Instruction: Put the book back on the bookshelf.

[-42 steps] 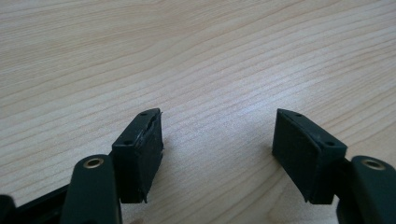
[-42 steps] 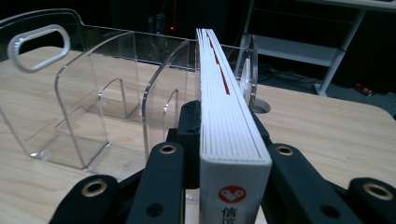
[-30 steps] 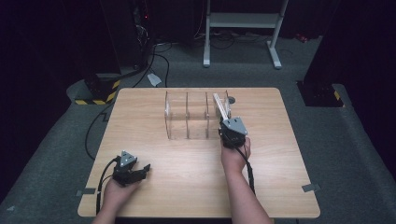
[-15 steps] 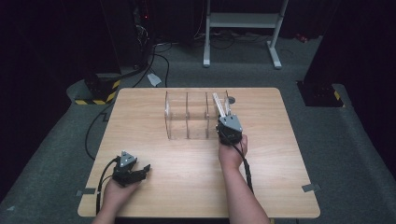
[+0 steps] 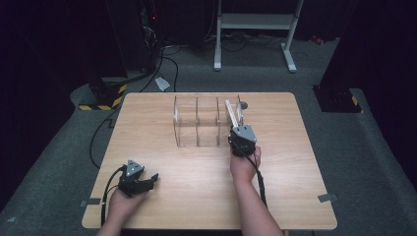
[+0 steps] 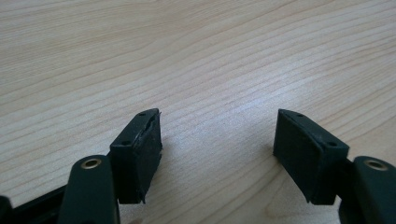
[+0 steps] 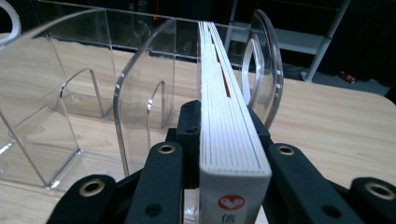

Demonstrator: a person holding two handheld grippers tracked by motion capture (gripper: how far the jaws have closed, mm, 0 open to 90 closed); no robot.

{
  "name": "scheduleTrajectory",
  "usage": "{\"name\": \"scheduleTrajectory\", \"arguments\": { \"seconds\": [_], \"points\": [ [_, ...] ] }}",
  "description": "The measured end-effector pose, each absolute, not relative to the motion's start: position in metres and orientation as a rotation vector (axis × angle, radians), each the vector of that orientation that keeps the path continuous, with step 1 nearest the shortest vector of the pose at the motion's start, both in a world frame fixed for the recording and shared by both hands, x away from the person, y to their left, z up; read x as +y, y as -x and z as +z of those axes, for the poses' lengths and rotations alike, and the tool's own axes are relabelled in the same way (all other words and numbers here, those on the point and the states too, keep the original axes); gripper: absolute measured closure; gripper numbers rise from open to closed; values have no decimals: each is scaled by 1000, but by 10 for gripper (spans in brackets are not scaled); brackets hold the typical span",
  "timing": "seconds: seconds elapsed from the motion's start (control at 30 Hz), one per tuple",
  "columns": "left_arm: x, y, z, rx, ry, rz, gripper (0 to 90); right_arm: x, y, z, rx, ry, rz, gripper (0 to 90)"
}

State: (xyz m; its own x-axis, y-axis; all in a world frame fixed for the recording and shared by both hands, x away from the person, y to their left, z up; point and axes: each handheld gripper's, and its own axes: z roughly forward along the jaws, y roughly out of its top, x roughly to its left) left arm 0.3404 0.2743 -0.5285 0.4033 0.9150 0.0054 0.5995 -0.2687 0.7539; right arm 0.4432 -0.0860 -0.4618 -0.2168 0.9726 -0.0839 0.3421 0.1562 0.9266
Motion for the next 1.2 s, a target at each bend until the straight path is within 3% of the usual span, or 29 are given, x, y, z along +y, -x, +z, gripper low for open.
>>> {"name": "scheduleTrajectory", "arguments": {
  "seconds": [0.47, 0.87, 1.0, 1.2],
  "points": [
    [274, -340, -528, 1291, -1980, 592, 324, -90, -438, -469, 1704, -1302, 1066, 736],
    [274, -340, -528, 1291, -1980, 591, 324, -101, -425, -467, 1759, -1344, 1114, 633],
    [274, -340, -529, 1291, -1979, 592, 324, -105, -418, -473, 1767, -1338, 1100, 651],
    [274, -340, -529, 1291, -1979, 592, 324, -107, -418, -476, 1741, -1344, 1099, 746]
  ]
}}
